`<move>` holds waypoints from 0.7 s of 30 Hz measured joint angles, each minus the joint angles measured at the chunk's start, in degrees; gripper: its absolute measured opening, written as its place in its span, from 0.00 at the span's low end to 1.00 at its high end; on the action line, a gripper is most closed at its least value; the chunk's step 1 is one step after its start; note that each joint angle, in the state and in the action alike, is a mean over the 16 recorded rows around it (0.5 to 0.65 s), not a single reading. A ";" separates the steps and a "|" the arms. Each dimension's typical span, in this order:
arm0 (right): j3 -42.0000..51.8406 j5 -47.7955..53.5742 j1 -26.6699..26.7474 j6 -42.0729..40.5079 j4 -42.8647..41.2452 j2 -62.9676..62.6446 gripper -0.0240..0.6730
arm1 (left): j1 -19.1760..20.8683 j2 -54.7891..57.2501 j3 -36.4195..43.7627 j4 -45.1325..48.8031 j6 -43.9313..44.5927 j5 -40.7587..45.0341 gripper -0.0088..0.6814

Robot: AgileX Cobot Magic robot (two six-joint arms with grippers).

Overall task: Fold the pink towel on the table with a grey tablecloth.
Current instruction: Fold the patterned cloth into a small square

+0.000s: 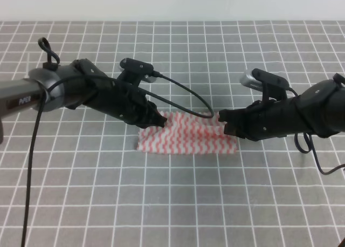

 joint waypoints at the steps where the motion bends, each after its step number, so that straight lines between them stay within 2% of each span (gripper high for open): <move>1: 0.00 0.00 0.00 0.00 0.00 0.00 0.01 | -0.01 -0.23 0.01 0.01 0.12 -0.02 0.08; 7: 0.01 0.03 0.00 0.00 0.01 -0.03 0.01 | -0.04 -1.71 0.06 0.05 0.92 0.20 0.03; 21: 0.03 0.27 -0.02 0.00 0.03 -0.11 0.01 | 0.08 -3.18 0.06 1.93 1.23 1.18 0.01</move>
